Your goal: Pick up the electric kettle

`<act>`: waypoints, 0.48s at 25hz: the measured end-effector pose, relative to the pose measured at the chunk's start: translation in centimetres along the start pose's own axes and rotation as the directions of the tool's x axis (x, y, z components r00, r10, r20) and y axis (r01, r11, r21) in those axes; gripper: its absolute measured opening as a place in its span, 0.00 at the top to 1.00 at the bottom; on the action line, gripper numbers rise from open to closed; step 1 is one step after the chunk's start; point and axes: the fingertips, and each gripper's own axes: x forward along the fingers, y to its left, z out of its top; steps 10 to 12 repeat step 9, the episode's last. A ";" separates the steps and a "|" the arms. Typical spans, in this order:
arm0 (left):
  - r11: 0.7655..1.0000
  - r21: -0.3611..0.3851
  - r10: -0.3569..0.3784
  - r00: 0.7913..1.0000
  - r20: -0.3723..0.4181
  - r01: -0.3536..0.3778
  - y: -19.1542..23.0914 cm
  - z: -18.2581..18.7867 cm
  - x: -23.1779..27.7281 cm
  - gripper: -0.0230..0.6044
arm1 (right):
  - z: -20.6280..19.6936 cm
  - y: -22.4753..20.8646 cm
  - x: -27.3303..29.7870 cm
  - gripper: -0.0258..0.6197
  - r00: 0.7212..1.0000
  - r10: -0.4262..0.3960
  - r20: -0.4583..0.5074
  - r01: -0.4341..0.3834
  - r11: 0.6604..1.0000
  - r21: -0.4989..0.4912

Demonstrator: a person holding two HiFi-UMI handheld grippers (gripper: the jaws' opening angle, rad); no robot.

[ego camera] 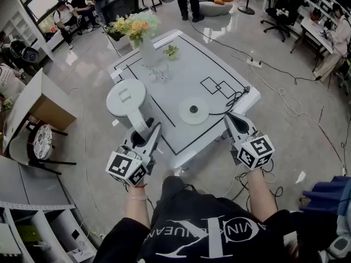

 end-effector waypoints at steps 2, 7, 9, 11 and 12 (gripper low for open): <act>1.000 0.000 -0.001 1.000 0.001 0.001 0.0 0.0 -0.1 0.78 | -0.1 0.1 0.0 0.96 1.000 0.002 0.001 -0.002 1.000 0.002; 1.000 0.011 -0.006 1.000 -0.006 0.006 -0.1 0.0 -0.1 0.78 | -0.2 0.2 0.2 0.96 1.000 0.005 0.005 -0.005 1.000 0.010; 1.000 0.014 -0.006 1.000 -0.009 0.007 -0.2 -0.1 -0.1 0.78 | -0.3 0.2 0.1 0.96 1.000 0.005 0.006 -0.006 1.000 0.012; 1.000 0.014 -0.006 1.000 -0.009 0.007 -0.2 -0.1 -0.1 0.78 | -0.3 0.2 0.1 0.96 1.000 0.005 0.006 -0.006 1.000 0.012; 1.000 0.014 -0.006 1.000 -0.009 0.007 -0.2 -0.1 -0.1 0.78 | -0.3 0.2 0.1 0.96 1.000 0.005 0.006 -0.006 1.000 0.012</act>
